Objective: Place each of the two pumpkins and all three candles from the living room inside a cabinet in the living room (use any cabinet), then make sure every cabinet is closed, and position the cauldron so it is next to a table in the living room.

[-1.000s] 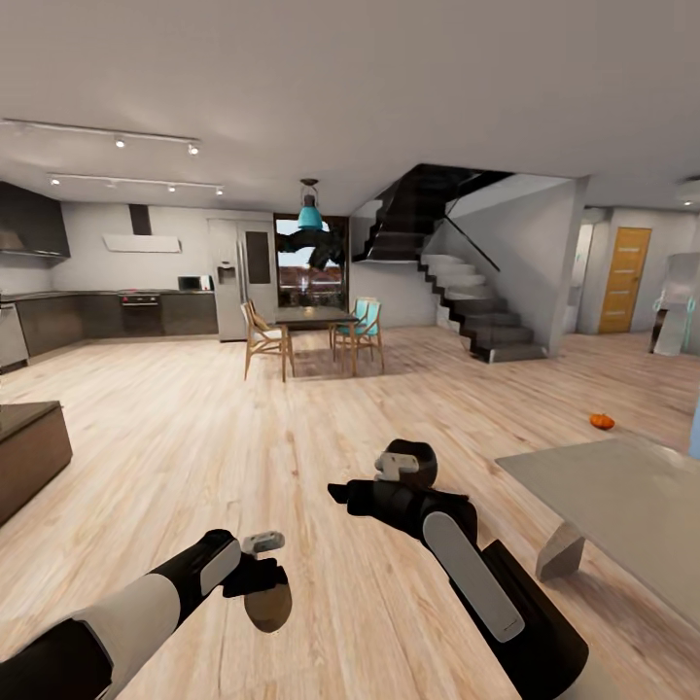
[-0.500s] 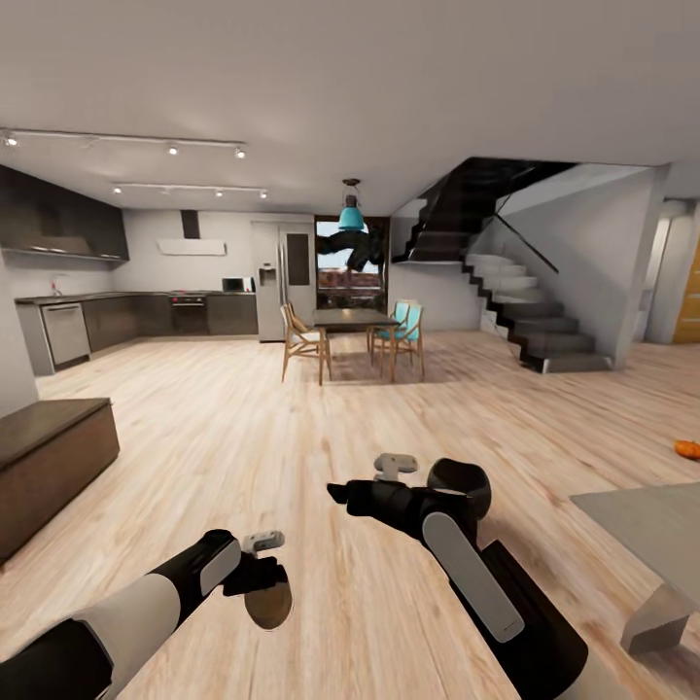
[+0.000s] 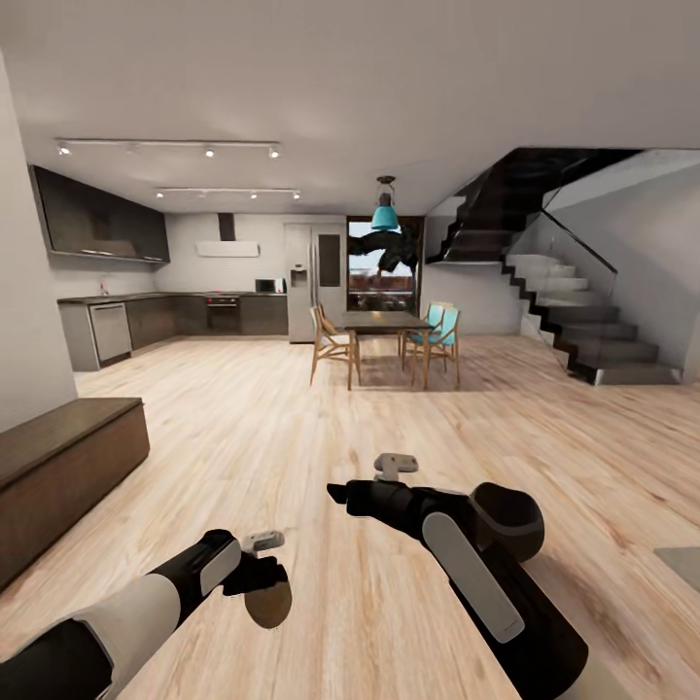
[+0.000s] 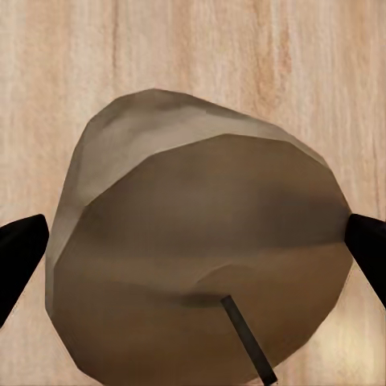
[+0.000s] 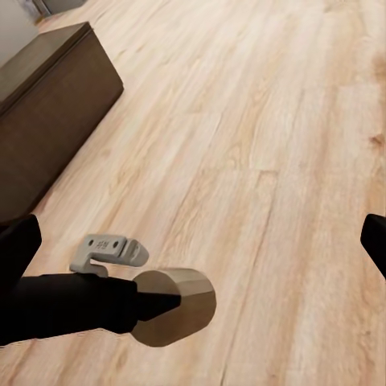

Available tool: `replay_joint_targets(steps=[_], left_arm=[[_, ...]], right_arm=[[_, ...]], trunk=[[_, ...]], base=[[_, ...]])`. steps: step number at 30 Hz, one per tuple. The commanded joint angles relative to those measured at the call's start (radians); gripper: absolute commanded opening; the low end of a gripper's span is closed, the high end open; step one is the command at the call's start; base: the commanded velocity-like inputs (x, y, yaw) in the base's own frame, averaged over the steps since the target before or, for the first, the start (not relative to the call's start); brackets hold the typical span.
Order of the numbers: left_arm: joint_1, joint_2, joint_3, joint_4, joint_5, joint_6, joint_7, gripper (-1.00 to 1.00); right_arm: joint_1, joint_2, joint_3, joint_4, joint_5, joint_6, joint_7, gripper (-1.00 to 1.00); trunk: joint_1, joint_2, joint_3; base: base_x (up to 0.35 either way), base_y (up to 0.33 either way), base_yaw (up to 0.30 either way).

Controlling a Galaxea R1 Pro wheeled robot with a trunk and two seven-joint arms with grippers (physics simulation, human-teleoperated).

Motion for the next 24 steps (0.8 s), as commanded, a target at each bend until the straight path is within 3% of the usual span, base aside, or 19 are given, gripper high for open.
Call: replay_joint_targets(steps=[1,10,24], left_arm=[[-0.001,0.001,-0.004,-0.002,0.006,0.003,0.003,-1.00],[-0.001,0.001,-0.004,-0.002,0.006,0.003,0.003,-1.00],[-0.001,0.000,-0.004,-0.002,0.006,0.003,0.003,-1.00]], right_arm=[[-0.001,-0.001,0.002,-0.001,-0.009,0.000,-0.010,1.00],[-0.001,-0.001,0.000,-0.001,-0.011,-0.001,-0.010,1.00],[-0.001,-0.001,-0.001,0.001,-0.019,0.000,-0.011,1.00]], trunk=[[0.000,-0.001,-0.001],[0.000,-0.001,-0.002],[0.000,-0.001,-0.023]], base=[[0.336,0.000,0.025],[0.336,0.000,0.007],[0.331,0.000,0.000]])
